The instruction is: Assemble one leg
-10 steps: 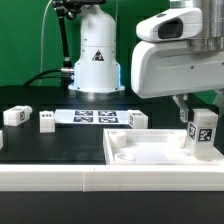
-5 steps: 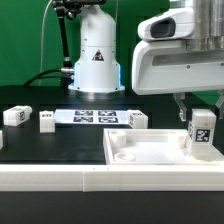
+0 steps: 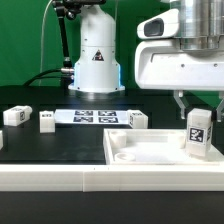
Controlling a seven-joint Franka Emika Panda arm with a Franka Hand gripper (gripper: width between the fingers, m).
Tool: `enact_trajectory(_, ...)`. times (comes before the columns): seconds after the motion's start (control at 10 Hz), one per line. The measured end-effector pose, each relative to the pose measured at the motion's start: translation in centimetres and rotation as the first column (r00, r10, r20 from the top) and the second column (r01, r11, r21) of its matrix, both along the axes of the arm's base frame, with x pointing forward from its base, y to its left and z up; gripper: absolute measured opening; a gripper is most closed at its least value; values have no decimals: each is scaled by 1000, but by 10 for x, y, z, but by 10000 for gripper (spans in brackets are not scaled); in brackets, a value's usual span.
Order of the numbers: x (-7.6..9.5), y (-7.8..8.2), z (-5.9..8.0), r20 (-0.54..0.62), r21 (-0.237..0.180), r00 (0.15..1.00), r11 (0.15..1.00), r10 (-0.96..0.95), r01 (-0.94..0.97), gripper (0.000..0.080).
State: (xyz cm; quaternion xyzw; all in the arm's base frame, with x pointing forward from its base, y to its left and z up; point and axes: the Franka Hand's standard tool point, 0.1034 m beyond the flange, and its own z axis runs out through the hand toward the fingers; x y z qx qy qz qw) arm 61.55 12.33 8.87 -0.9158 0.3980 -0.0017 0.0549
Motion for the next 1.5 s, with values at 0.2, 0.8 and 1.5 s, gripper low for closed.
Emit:
enact_trajectory(0.2, 0, 0, 0, -11, 3, 996, 996, -93, 93, 294)
enact_trajectory(0.8, -1, 2, -1, 9, -10, 991, 991, 132, -132, 643)
enact_trajectory(1.5, 7, 0, -2, 25, -122, 588, 587, 808, -801, 649)
